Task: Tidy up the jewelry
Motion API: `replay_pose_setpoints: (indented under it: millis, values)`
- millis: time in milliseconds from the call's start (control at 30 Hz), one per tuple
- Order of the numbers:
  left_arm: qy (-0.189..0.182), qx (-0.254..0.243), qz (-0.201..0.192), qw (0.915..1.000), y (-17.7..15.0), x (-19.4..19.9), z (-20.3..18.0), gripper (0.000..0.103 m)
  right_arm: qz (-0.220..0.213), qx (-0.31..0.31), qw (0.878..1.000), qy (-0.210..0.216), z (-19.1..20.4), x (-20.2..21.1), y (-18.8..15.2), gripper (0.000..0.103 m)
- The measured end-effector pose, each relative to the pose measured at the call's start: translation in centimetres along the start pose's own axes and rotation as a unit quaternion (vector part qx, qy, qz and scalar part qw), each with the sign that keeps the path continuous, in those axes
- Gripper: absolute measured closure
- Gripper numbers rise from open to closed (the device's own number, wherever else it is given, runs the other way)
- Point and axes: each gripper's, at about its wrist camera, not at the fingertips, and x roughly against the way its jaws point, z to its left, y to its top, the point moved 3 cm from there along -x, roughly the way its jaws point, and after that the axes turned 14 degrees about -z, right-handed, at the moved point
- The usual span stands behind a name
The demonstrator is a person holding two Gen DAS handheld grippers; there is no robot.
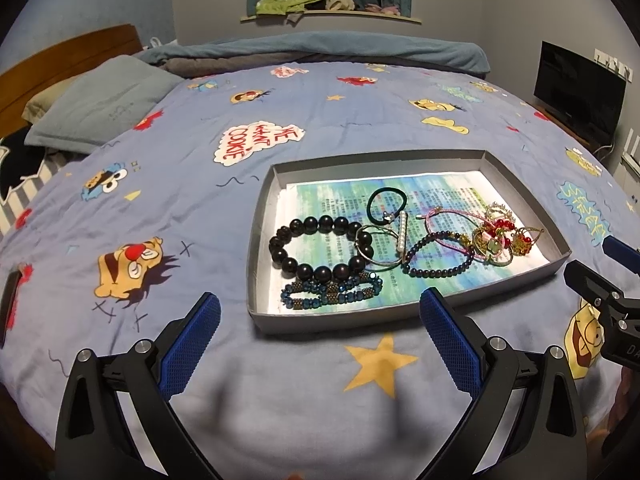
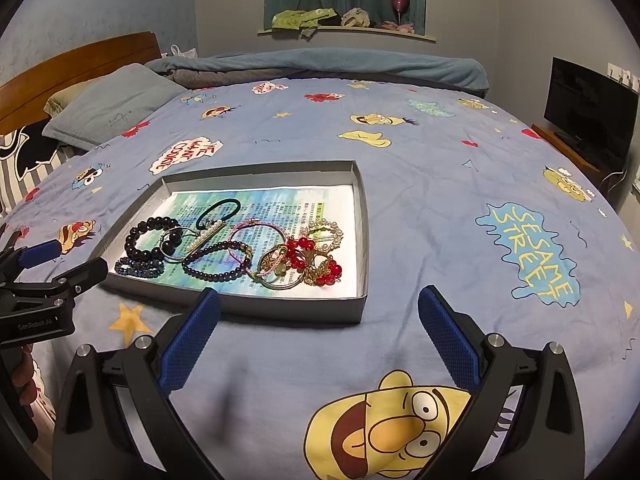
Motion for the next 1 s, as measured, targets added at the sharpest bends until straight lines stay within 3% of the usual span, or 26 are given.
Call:
replay_pose_setpoints:
  millis: [1000]
  values:
    - [-0.001,-0.009,0.0,1.0,-0.21,0.06,-0.14,0.004,0.002,0.006,1.0,0.0,0.27,-0.19,0.03,0.005]
